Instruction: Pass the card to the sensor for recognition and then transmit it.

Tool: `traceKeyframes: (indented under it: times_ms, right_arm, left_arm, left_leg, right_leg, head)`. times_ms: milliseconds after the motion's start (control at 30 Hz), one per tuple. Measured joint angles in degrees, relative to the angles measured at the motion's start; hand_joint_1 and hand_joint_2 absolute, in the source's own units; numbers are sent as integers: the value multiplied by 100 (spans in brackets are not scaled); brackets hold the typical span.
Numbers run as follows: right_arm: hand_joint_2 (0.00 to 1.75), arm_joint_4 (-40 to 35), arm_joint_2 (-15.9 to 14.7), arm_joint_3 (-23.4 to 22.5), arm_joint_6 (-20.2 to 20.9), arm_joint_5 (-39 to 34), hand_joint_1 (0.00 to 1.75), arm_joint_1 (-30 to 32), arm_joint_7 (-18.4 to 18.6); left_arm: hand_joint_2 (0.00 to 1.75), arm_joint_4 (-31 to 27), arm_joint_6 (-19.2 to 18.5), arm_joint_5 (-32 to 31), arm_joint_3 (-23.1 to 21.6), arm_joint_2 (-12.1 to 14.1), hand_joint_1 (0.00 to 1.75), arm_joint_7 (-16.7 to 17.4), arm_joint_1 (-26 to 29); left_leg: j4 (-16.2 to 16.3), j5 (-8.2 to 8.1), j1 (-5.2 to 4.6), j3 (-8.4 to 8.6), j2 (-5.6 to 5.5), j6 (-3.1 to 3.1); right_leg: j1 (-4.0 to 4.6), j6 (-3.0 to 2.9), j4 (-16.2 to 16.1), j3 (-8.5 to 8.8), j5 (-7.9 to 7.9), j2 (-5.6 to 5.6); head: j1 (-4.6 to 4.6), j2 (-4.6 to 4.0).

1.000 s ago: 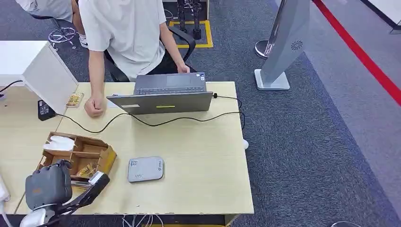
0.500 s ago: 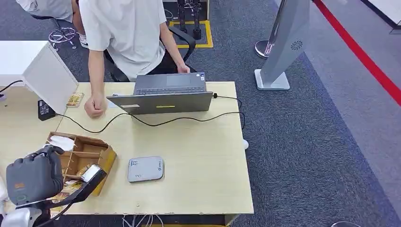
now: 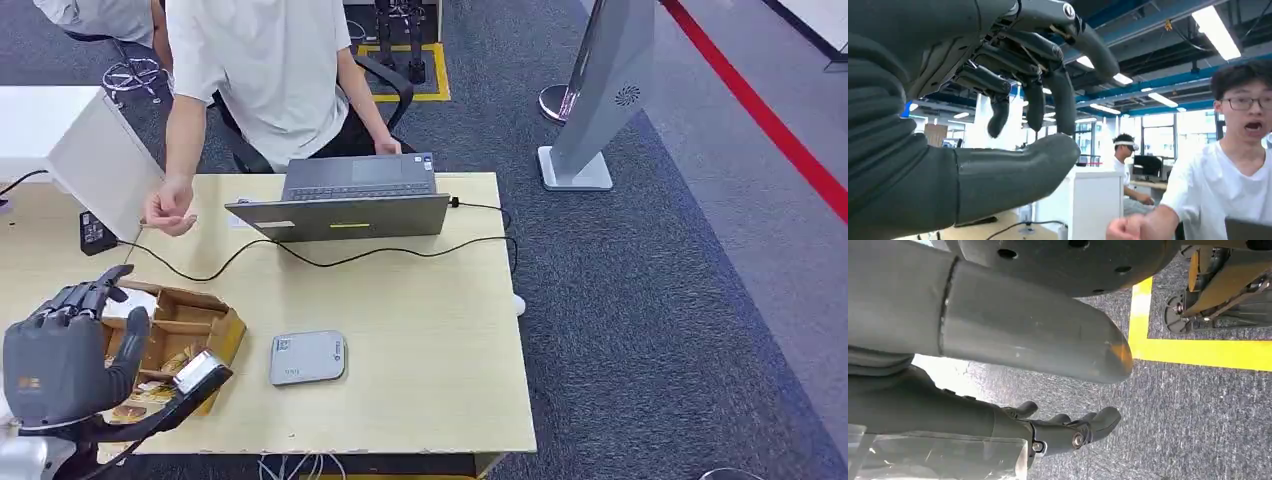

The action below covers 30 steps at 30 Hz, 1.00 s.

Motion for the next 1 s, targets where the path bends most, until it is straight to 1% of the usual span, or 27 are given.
traceKeyframes:
  times_ms: [233,400,500,633,733,900,1000]
  right_arm:
    - [0,0,46,-2,-59,-61,0,2,0]
    - [0,0,46,-18,-63,-118,0,2,0]
    - [0,0,46,-46,-66,-153,0,2,0]
    - [0,0,46,-79,-66,-166,0,3,0]
    - [0,0,46,-83,-66,-166,0,3,0]
    - [0,0,46,-92,-66,-164,0,1,0]
    - [0,0,46,-94,-66,-166,0,2,0]
  left_arm:
    - [175,-4,59,-20,-50,199,0,-81,465]
    - [175,-4,48,-20,-135,275,0,-83,612]
    - [175,-4,-79,-15,-214,317,0,9,667]
    - [175,0,-277,35,-306,387,0,244,719]
    - [175,20,-308,52,-332,411,0,293,719]
    - [175,133,-470,96,-345,411,0,426,706]
    - [175,199,-481,100,-345,409,0,466,697]
  left_leg:
    - [0,-2,0,-2,0,-2]
    - [0,-2,0,-1,0,-2]
    - [0,-2,0,-1,0,-2]
    - [0,-2,0,0,0,-2]
    - [0,-2,0,-1,0,-2]
    - [0,-2,0,-1,0,-2]
    - [0,-2,0,-1,0,-2]
  right_leg:
    - [0,-3,-1,-3,-5,0]
    - [0,-4,-1,-11,-5,0]
    - [0,-4,-1,-11,-4,-1]
    - [0,-4,-1,-9,-4,-1]
    - [0,-4,-1,-4,-4,-1]
    - [0,-4,-1,-2,-4,0]
    - [0,-4,-1,-9,-4,0]
  head:
    - [2,0]
    - [2,0]
    - [2,0]
    - [2,0]
    - [2,0]
    - [0,0]
    - [2,0]
